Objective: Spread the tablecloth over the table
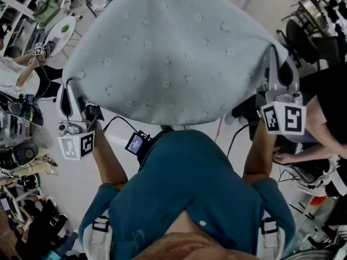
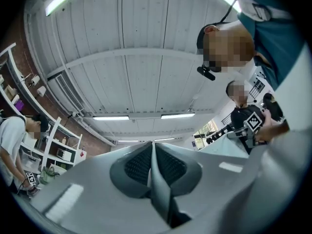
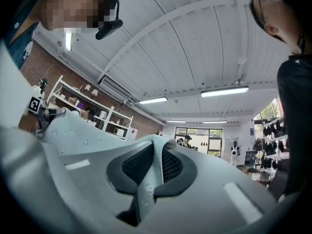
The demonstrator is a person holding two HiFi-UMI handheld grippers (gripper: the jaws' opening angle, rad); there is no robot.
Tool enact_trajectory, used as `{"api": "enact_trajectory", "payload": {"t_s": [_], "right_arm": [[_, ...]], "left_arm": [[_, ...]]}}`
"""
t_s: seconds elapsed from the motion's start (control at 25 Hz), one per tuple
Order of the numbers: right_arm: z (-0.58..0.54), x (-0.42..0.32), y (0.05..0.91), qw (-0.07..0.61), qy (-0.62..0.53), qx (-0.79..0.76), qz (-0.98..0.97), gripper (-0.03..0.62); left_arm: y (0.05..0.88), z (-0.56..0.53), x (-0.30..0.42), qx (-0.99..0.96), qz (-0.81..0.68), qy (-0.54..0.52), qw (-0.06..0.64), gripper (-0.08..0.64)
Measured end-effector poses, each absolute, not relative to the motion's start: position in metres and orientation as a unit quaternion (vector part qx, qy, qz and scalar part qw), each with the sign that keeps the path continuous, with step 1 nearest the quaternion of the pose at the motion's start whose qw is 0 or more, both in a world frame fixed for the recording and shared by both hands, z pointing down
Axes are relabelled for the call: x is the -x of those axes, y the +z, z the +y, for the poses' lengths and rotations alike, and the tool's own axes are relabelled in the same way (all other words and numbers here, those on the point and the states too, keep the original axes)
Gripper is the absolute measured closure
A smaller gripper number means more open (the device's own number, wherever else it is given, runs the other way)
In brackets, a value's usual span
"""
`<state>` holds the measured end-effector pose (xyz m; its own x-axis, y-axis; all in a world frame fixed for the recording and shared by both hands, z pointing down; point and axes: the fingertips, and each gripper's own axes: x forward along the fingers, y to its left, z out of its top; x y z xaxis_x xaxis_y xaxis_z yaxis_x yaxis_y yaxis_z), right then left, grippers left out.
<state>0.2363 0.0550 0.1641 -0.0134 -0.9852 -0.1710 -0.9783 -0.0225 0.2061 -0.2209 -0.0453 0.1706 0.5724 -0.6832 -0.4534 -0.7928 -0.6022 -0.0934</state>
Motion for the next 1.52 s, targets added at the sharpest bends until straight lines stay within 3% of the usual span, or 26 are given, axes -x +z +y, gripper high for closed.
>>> {"api": "enact_trajectory", "payload": {"t_s": [0.64, 1.52], "right_arm": [[-0.026, -0.187, 0.152, 0.035, -0.141, -0.733, -0.665, 0.577], [-0.184, -0.274, 0.211, 0.022, -0.096, -0.676, -0.730, 0.577]], "left_arm": [[0.173, -0.165, 0.264, 0.892, 0.382, 0.211, 0.122, 0.543], [0.214, -0.244, 0.211, 0.858, 0.473, 0.169, 0.107, 0.543]]}}
